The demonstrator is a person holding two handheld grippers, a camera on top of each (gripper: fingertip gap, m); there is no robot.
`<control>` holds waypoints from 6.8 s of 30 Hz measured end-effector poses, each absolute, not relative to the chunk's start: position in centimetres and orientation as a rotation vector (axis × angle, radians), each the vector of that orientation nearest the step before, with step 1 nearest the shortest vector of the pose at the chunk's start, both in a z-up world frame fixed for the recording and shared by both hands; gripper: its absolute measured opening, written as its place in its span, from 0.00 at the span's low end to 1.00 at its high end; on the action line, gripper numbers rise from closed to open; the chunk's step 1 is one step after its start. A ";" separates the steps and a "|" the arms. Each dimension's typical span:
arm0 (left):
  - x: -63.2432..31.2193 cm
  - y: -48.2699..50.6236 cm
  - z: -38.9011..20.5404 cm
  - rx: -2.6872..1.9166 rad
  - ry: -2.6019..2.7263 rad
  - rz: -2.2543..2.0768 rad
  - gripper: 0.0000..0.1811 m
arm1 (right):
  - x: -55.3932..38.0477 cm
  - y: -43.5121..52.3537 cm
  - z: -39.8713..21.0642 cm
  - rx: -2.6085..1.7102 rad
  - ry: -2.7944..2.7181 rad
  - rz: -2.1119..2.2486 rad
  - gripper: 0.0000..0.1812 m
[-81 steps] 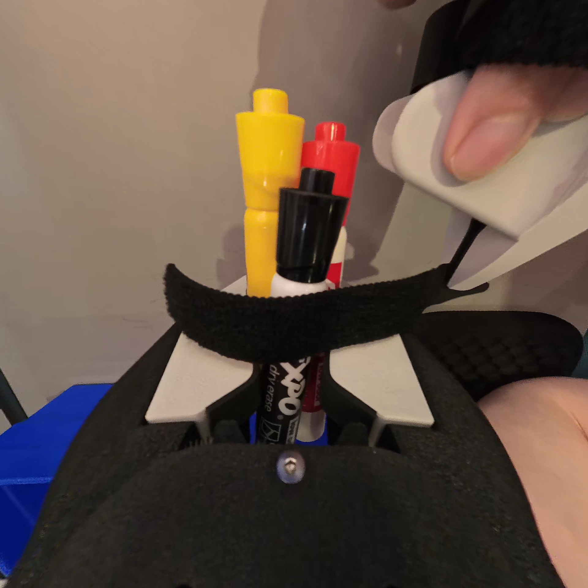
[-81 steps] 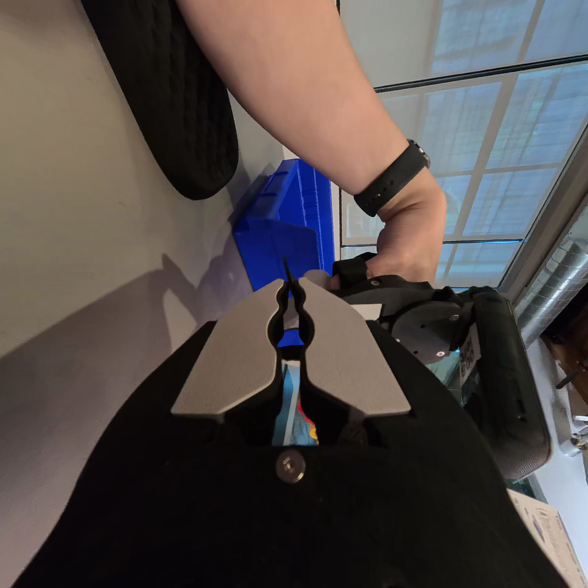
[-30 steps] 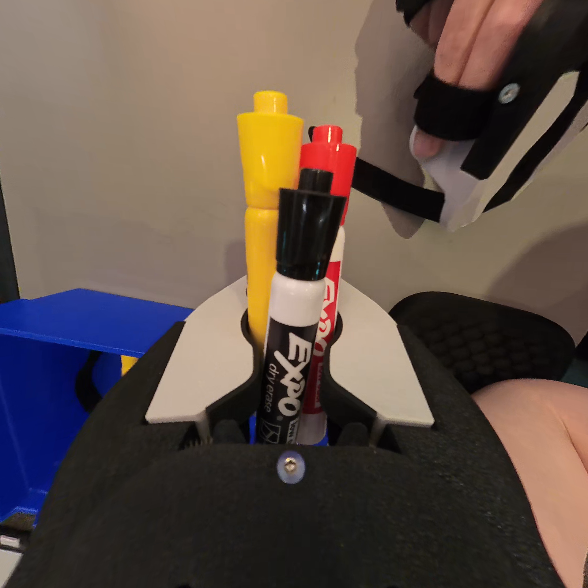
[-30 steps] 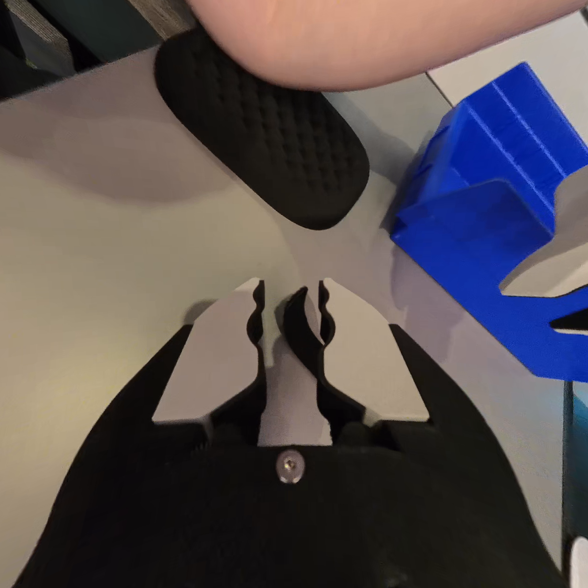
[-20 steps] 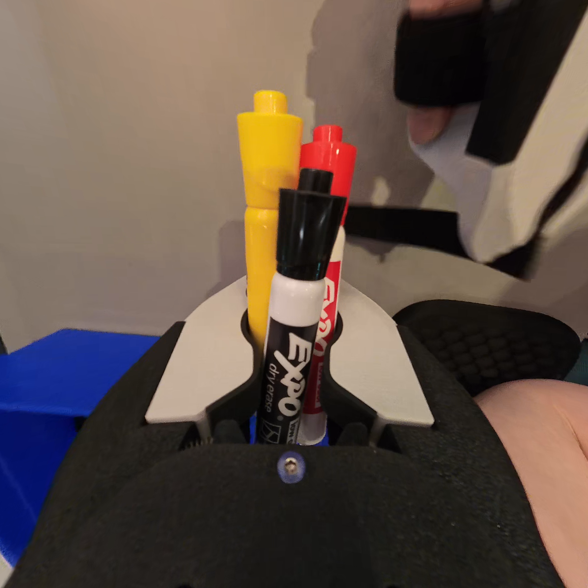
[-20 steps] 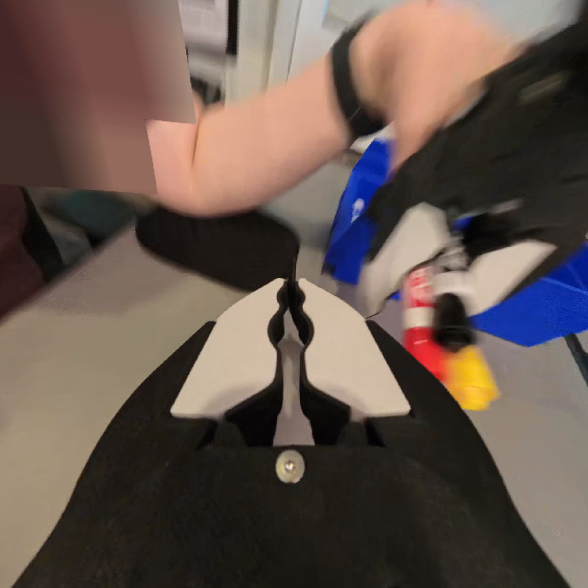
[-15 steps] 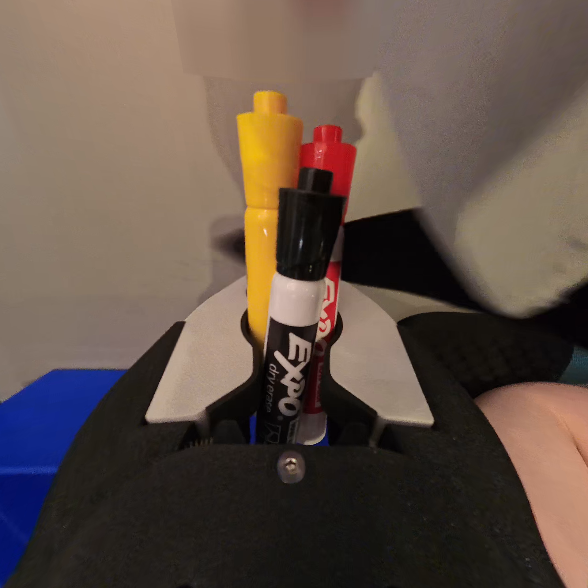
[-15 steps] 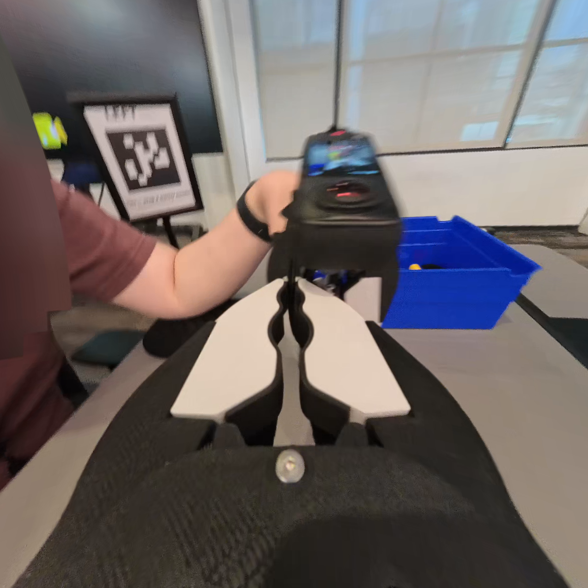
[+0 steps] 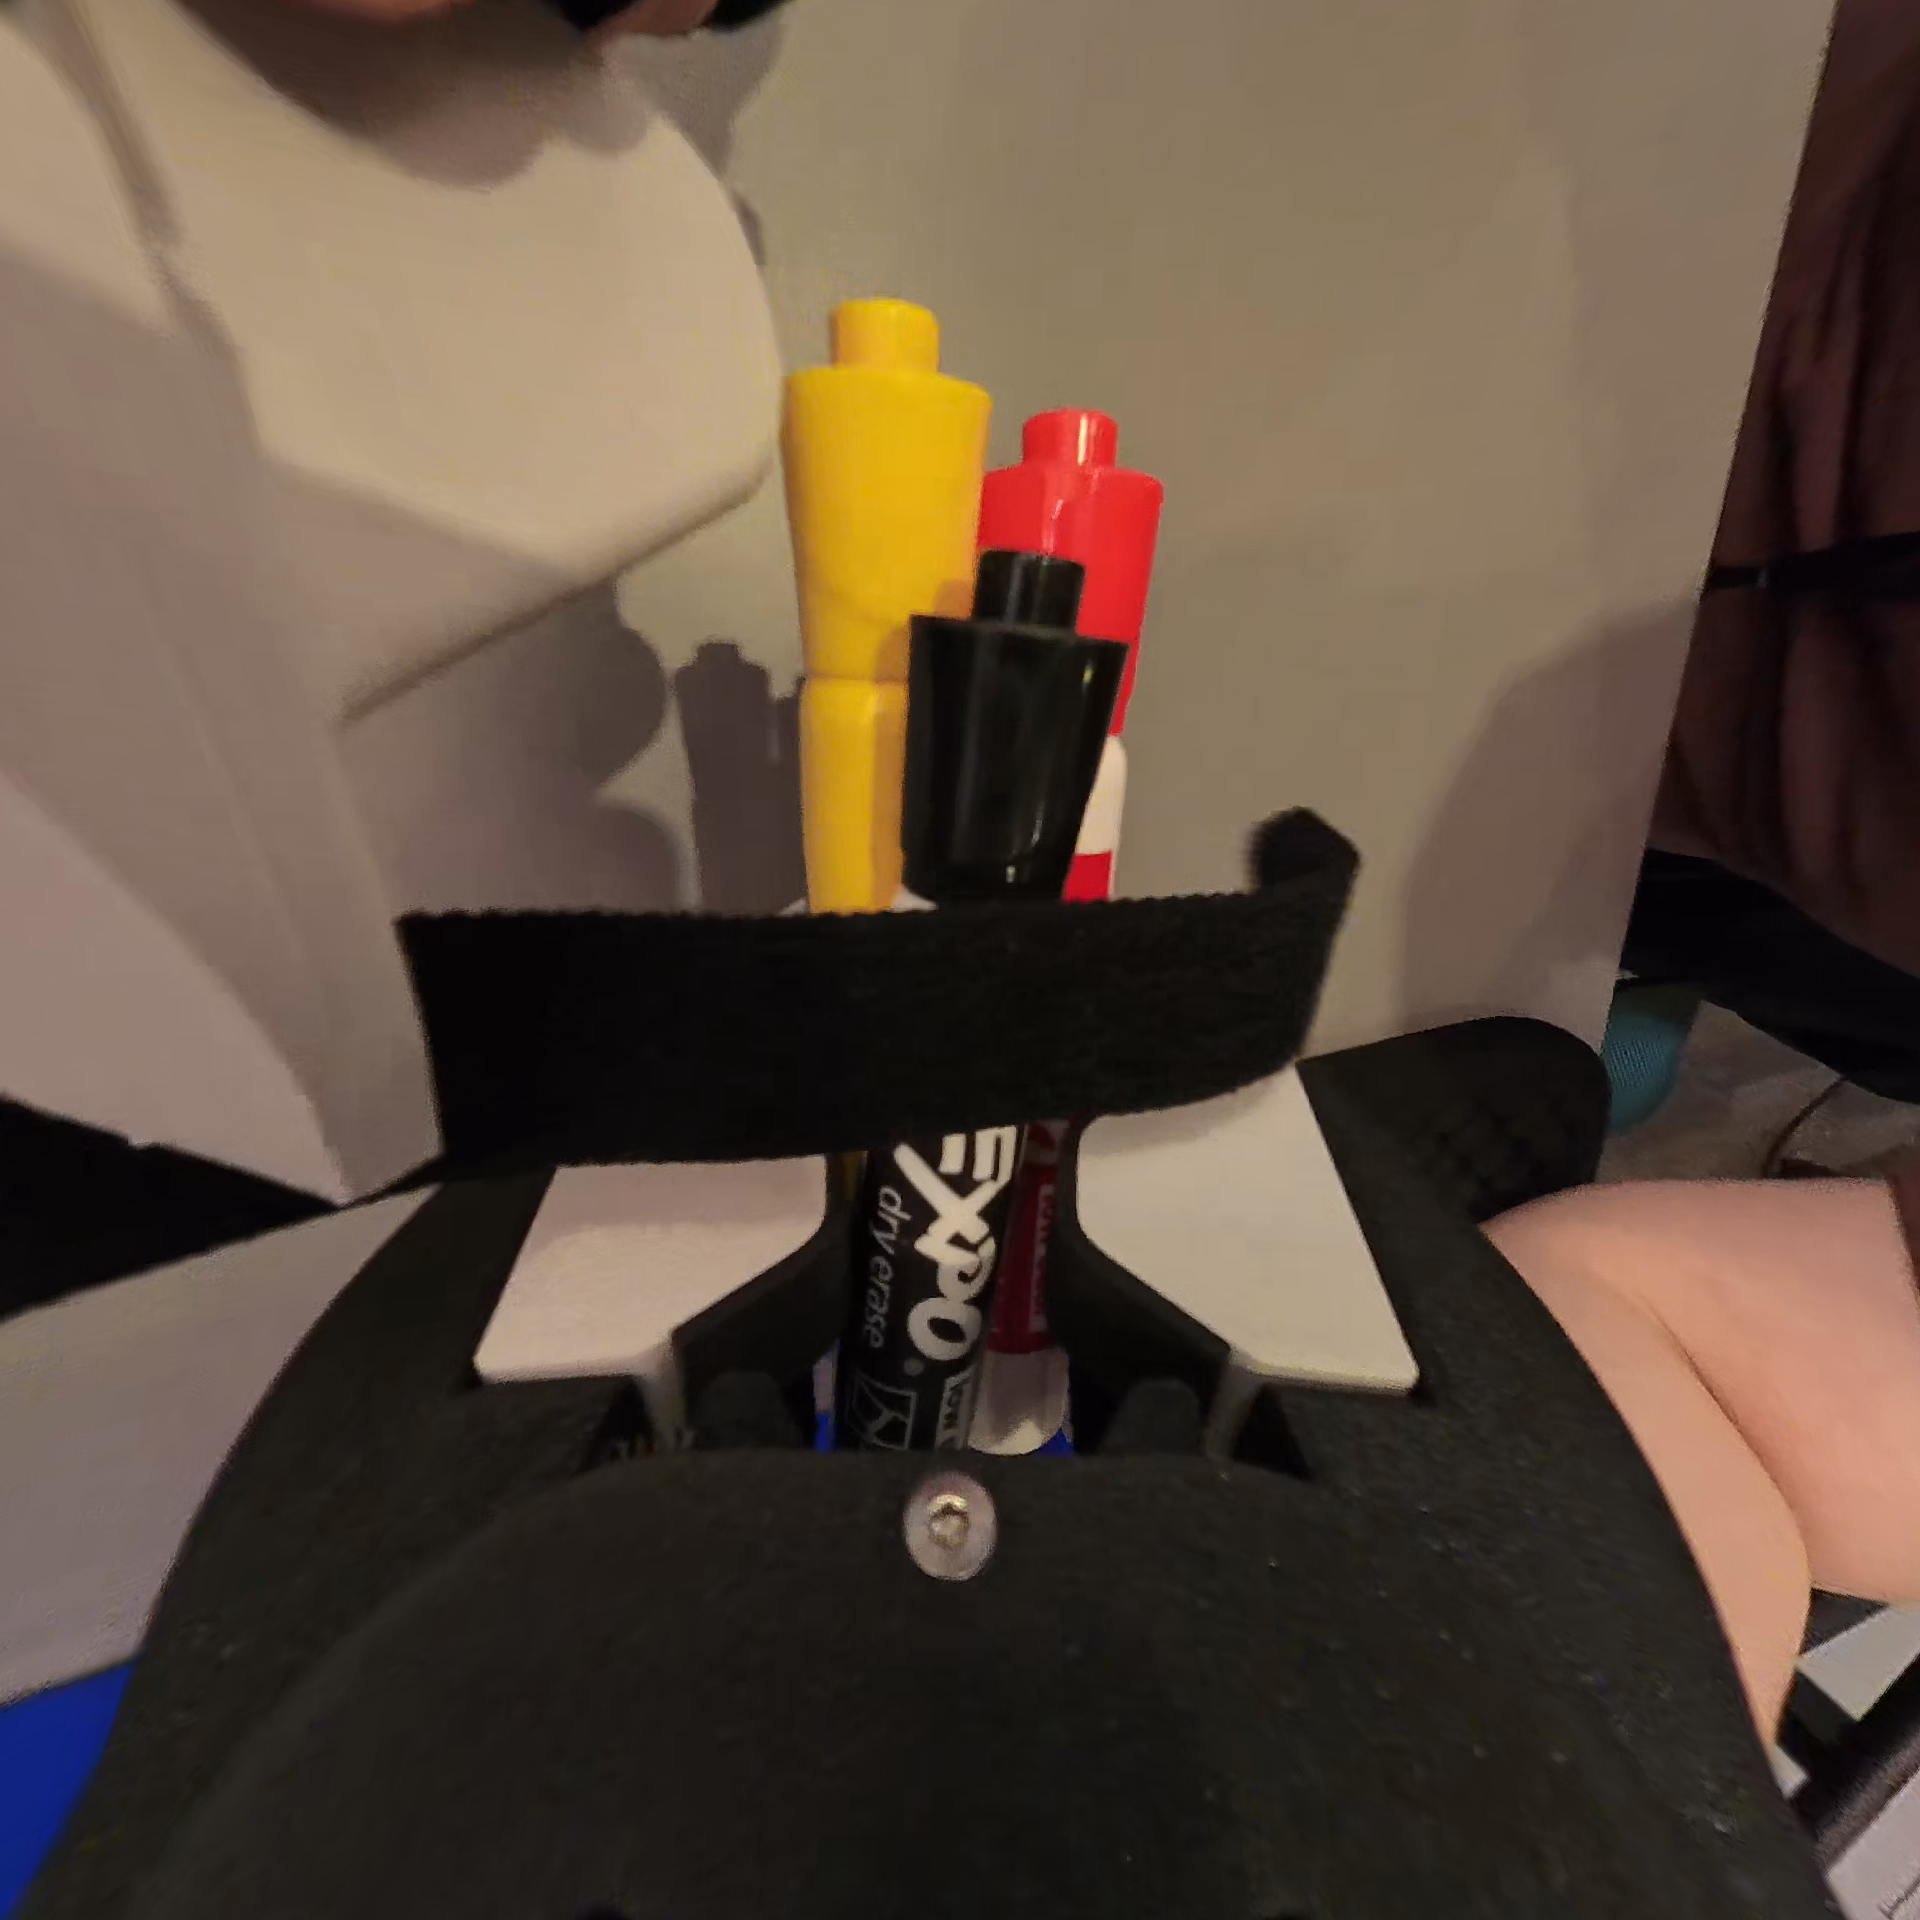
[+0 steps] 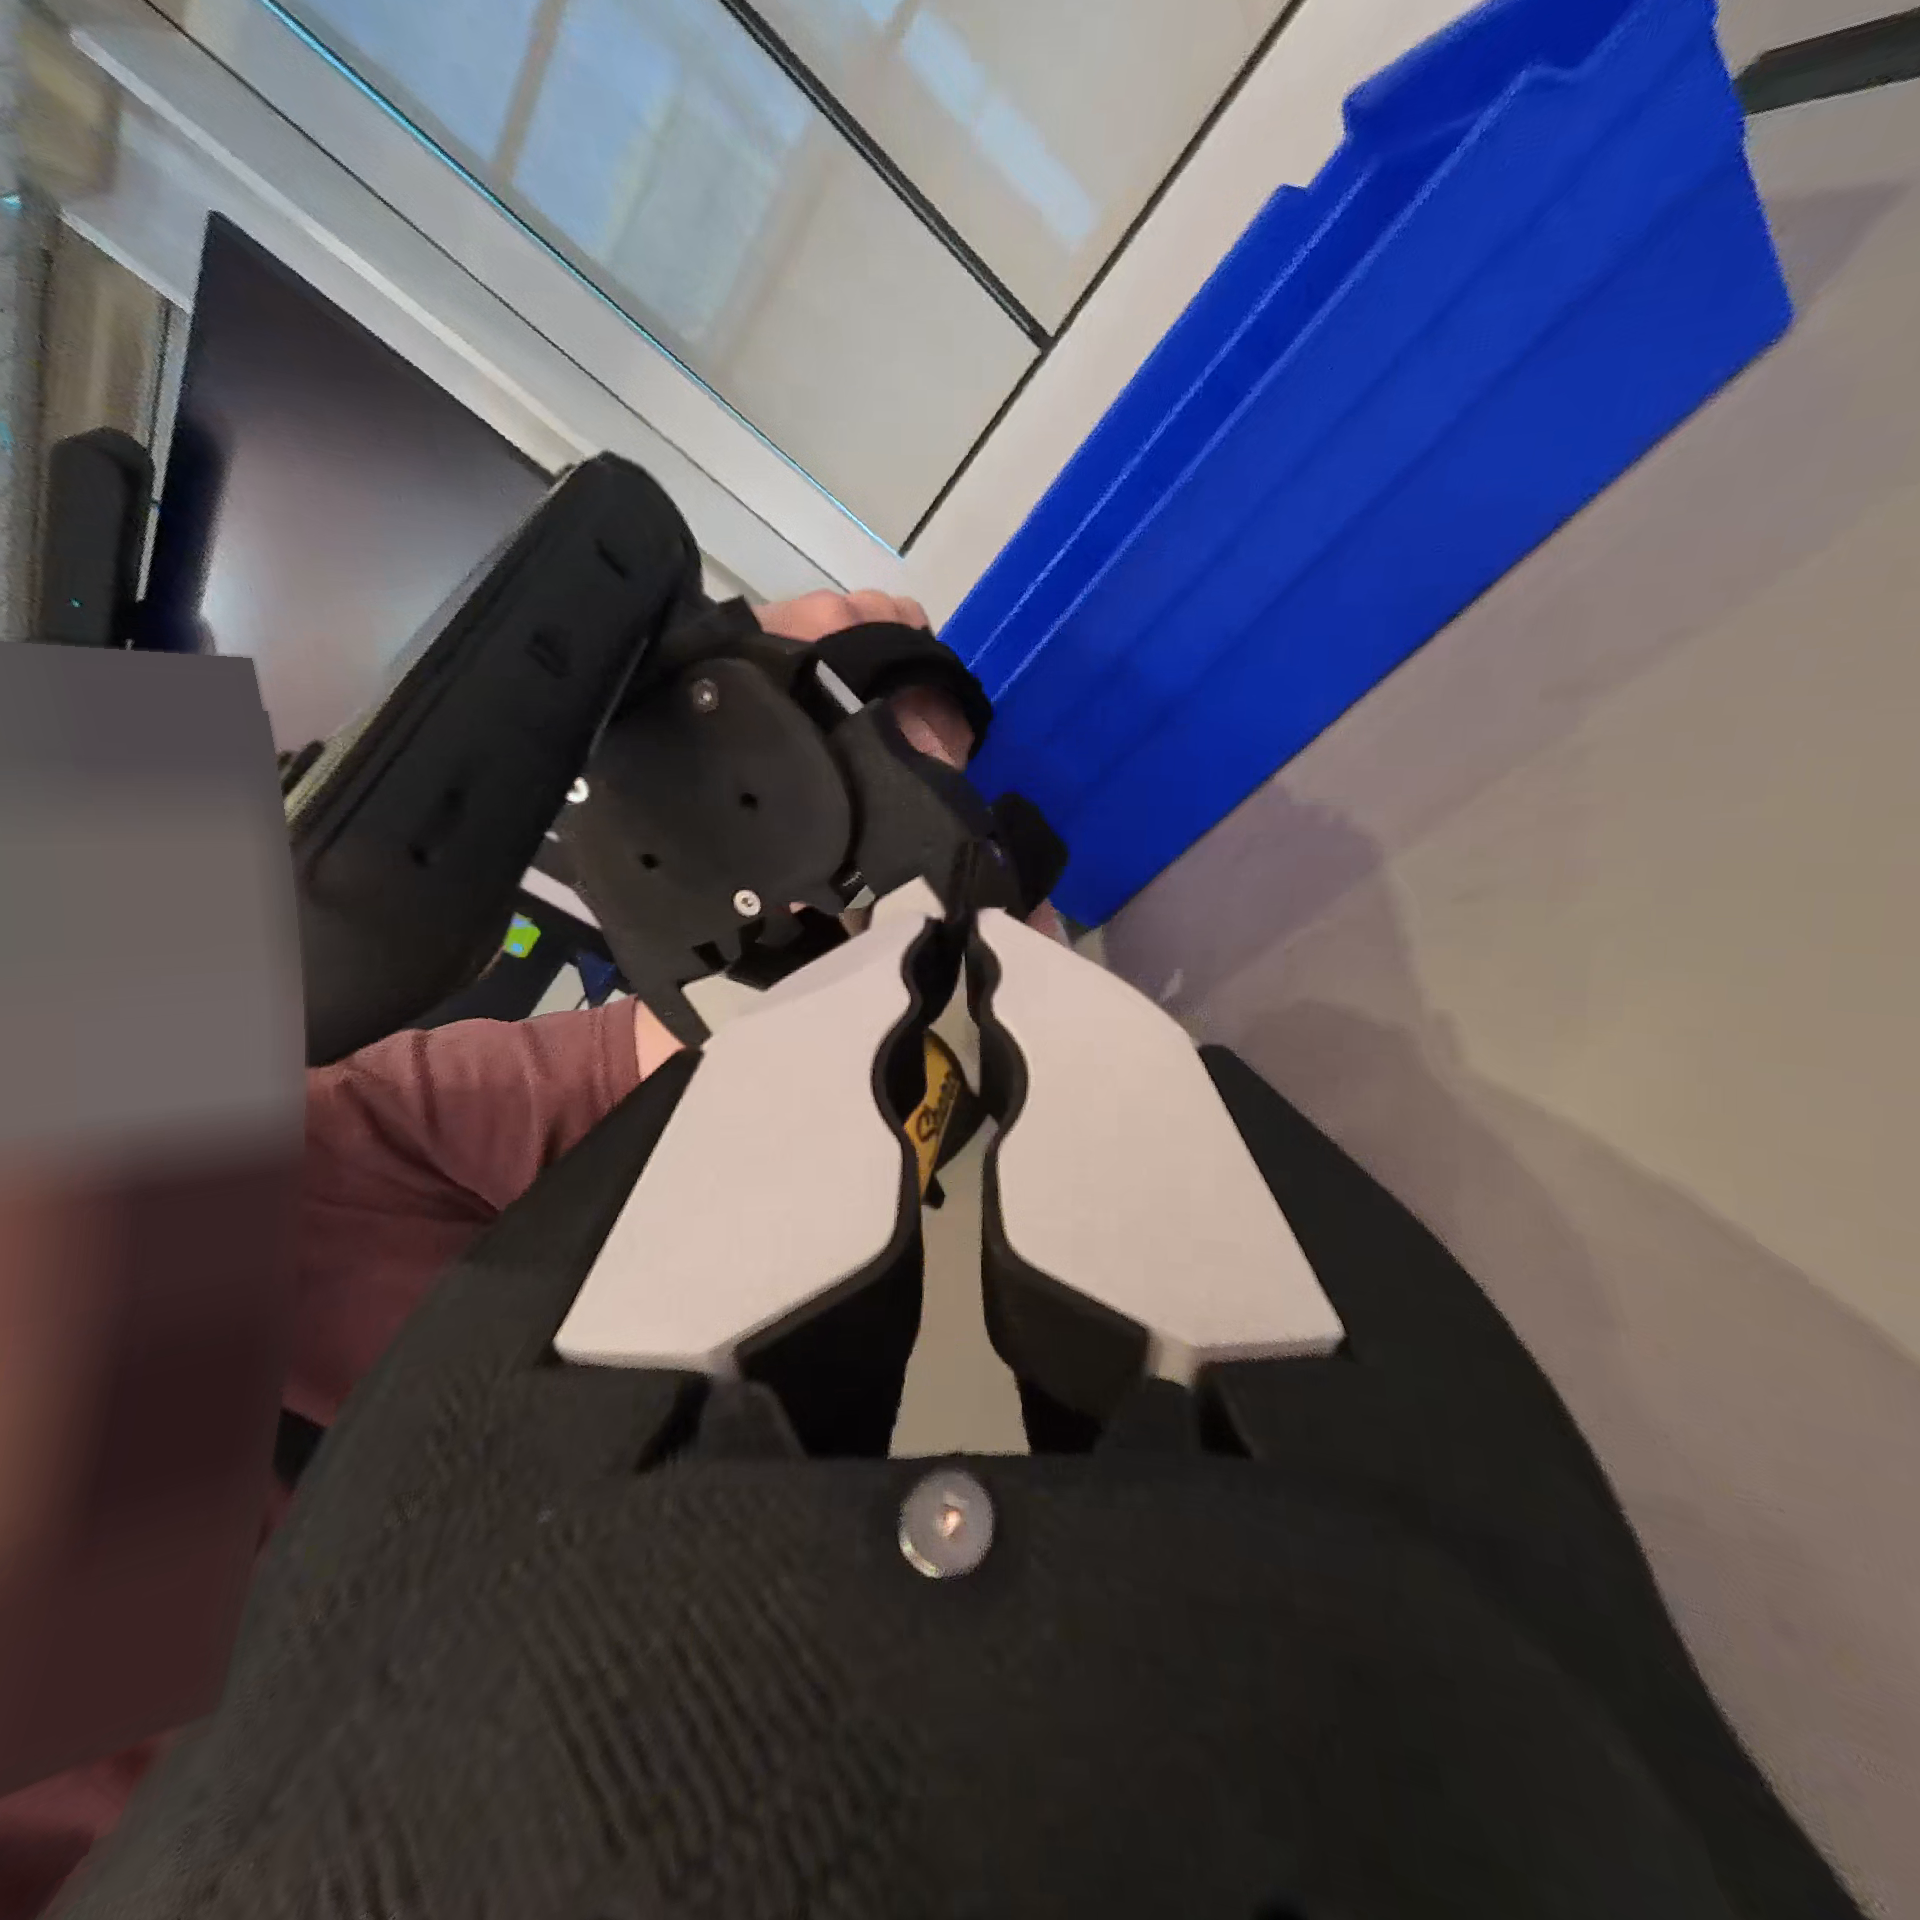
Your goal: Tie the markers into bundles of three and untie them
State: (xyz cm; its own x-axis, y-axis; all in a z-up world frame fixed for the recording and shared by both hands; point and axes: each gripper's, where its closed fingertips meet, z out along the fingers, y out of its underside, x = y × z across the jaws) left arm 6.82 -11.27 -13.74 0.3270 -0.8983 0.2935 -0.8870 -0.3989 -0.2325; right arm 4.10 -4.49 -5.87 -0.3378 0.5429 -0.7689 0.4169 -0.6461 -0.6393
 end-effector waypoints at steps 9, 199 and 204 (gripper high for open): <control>8.2 -11.2 -13.8 -2.473 1.731 -0.678 0.23 | 4.5 -4.1 -6.5 -1.824 -1.305 2.151 0.07; 7.6 -8.3 -12.2 -2.642 1.394 -0.533 0.23 | 6.9 -5.6 -6.6 -0.573 -2.017 -0.132 0.25; 7.2 -7.9 -11.0 -2.592 1.389 -0.394 0.23 | 6.7 -6.0 -5.6 -0.587 -1.972 -0.084 0.29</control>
State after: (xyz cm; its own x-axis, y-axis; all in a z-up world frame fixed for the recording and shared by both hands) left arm 7.18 -7.90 -10.96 0.5303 -0.8347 0.1488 -0.7885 -0.5500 -0.2752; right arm 6.70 -5.99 -5.61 -0.3497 0.3651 0.8628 0.4371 0.8782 -0.1944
